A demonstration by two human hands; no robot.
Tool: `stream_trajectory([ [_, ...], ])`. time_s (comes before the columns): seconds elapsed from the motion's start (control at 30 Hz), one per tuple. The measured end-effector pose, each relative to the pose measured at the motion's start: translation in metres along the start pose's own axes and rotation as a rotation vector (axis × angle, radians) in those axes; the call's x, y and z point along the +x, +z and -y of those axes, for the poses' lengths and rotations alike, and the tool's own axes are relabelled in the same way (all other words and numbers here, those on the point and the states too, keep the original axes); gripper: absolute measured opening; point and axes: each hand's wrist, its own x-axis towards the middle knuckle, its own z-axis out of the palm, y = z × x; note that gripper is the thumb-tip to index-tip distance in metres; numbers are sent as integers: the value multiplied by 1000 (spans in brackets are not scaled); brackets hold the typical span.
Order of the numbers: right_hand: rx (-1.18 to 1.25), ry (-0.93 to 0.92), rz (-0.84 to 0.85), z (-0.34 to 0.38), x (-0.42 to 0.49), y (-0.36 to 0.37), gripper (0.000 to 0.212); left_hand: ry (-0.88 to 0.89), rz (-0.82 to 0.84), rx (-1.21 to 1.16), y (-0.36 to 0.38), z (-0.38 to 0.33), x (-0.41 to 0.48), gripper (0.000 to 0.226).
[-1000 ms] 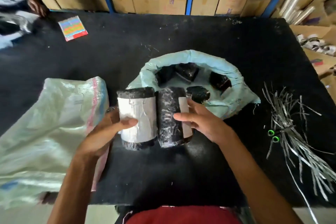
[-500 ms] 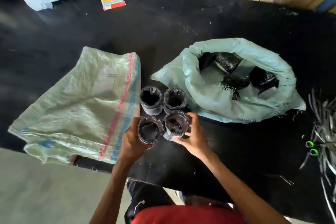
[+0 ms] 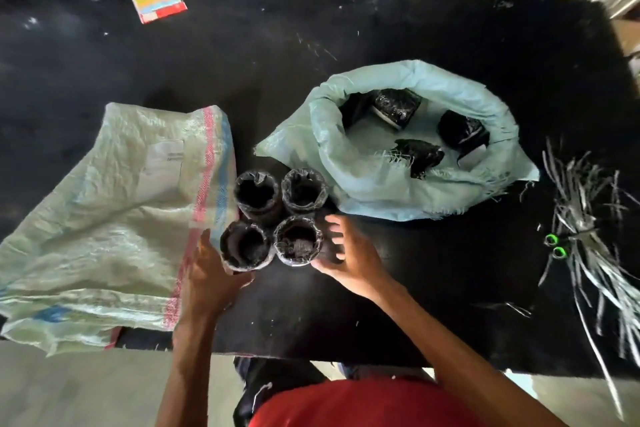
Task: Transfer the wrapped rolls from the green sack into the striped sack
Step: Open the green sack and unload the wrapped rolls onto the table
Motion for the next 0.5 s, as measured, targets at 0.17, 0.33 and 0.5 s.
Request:
stream_trajectory([
  [0.17, 56, 36, -3, 21, -3, -92, 38, 298, -152, -43, -31, -97, -16, 65],
  [0.33, 87, 80, -244, 5, 17, -180, 18, 609, 5, -160, 0, -198, 17, 44],
  [0.5, 108, 232, -397, -31, 38, -226, 18, 617, 167, -107, 57, -278, 58, 42],
])
